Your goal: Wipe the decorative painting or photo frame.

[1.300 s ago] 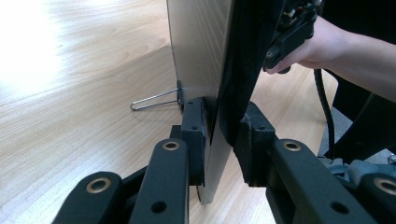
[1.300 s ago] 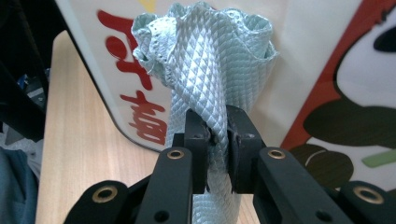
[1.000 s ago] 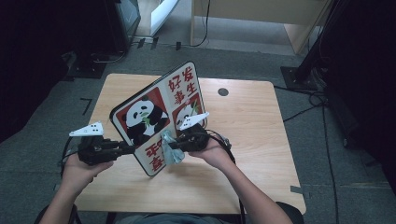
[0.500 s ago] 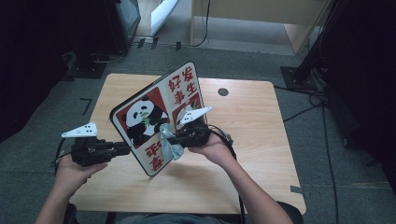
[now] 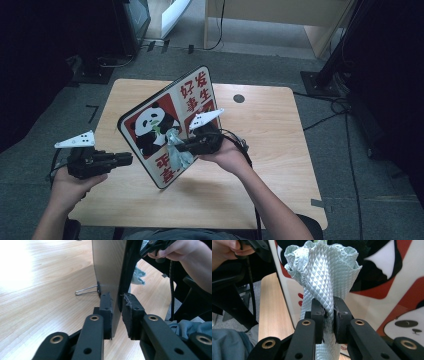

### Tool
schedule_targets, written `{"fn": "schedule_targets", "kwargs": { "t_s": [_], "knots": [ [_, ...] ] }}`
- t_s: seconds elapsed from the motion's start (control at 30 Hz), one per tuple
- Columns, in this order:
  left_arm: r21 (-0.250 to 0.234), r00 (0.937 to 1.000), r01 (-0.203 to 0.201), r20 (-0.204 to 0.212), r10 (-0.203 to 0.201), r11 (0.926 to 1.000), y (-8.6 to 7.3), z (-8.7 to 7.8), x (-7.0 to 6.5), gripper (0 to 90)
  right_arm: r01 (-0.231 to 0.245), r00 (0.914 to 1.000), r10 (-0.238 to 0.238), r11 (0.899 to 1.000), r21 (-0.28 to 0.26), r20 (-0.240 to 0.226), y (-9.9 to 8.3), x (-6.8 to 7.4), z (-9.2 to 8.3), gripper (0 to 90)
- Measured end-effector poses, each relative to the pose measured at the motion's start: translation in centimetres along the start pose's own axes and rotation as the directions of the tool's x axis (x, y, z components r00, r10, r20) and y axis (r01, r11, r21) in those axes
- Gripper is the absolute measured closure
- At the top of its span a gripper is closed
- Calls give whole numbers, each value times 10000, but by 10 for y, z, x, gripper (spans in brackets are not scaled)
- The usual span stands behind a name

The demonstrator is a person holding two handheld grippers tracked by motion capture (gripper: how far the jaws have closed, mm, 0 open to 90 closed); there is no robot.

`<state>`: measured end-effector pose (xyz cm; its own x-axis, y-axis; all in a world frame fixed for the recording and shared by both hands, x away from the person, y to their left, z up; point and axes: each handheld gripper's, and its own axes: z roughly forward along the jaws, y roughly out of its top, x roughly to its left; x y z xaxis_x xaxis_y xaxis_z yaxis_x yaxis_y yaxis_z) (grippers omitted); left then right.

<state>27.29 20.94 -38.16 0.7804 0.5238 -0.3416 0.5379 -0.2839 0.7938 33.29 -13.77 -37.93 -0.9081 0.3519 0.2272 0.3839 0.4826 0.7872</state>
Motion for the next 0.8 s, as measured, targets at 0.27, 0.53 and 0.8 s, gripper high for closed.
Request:
{"fn": "schedule_targets", "kwargs": {
  "t_s": [0.27,0.53,0.8],
  "knots": [
    [-65,9998,-23,-199,21,10000,4,2,4,845,161,9999,-162,9998,-138,-46,13,2,-4,812],
    [-87,9998,-112,-172,111,9999,9,8,10,859,371,9992,-375,9988,-318,-106,29,4,-7,812],
    [-137,9997,-229,-77,228,9996,14,13,11,859,627,9978,-637,9967,-507,-181,48,9,-9,812]
  ]
}}
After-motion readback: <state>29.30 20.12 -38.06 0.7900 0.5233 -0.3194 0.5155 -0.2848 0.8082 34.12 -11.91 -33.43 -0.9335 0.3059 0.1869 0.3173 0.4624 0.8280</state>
